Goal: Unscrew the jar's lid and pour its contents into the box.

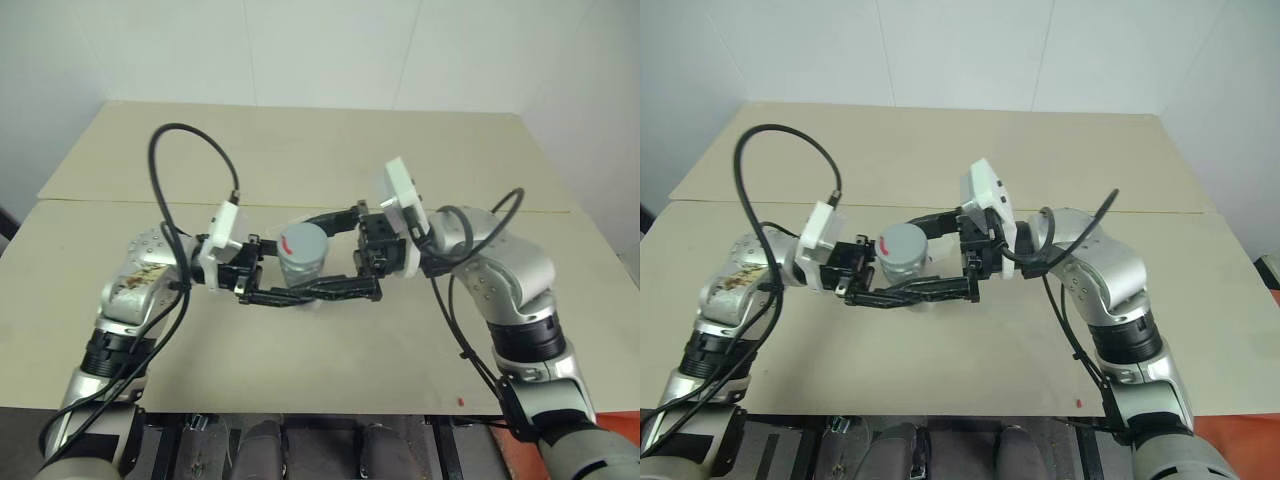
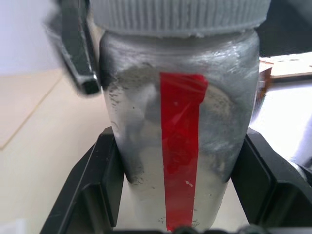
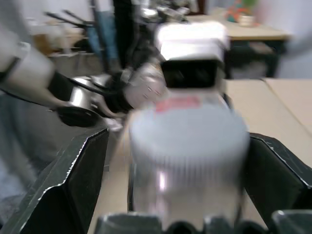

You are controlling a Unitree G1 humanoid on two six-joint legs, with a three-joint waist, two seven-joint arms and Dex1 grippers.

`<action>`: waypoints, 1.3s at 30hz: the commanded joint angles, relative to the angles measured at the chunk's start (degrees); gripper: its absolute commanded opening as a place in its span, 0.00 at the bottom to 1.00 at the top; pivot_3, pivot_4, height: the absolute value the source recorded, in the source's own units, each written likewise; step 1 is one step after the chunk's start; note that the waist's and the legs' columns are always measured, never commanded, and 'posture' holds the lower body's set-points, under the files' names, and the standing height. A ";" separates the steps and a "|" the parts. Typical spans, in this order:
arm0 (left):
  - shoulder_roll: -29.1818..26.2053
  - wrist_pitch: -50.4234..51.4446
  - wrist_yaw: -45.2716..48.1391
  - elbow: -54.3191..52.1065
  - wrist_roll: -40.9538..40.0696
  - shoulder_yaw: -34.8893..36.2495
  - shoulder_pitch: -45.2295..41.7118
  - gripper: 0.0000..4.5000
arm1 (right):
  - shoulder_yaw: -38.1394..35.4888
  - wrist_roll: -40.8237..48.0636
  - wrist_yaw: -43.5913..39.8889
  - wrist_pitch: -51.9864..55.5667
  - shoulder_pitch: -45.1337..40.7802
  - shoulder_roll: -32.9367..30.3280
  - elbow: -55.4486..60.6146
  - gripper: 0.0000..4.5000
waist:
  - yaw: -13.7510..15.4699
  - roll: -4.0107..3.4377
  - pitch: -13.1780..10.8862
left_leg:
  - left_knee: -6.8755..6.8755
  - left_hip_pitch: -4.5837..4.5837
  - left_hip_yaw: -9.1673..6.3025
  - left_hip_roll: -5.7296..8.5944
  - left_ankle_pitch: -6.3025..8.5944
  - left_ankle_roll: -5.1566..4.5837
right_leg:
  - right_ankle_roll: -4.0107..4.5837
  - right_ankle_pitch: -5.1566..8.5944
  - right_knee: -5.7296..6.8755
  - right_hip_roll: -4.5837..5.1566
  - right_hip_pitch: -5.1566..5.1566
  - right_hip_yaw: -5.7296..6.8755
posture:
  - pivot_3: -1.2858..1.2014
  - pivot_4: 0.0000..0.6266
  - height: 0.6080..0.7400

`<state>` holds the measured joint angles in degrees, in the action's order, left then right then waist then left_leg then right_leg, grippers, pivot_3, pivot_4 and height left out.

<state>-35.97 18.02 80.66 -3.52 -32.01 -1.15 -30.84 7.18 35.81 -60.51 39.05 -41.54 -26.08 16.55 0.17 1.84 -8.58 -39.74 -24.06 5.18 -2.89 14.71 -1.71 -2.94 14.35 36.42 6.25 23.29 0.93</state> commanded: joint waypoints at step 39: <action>7.15 5.09 -27.92 -7.16 6.87 -0.91 1.93 0.61 | 1.49 -9.01 35.05 9.89 -4.57 8.78 7.69 0.88 | -0.48 0.00 0.00 | 0.00 -0.06 0.03 0.02 -0.02 0.04 | 0.00 0.00 0.13 0.00 0.09 -0.02 | 0.52 0.24 1.00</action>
<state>-28.29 23.74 52.23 -8.41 -24.77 -2.21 -28.55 9.50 27.16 -25.43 49.75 -44.48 -17.26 22.91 -0.31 1.84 -8.58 -39.74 -24.12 5.22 -2.87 14.69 -1.68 -2.94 14.35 36.55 6.26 23.39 0.91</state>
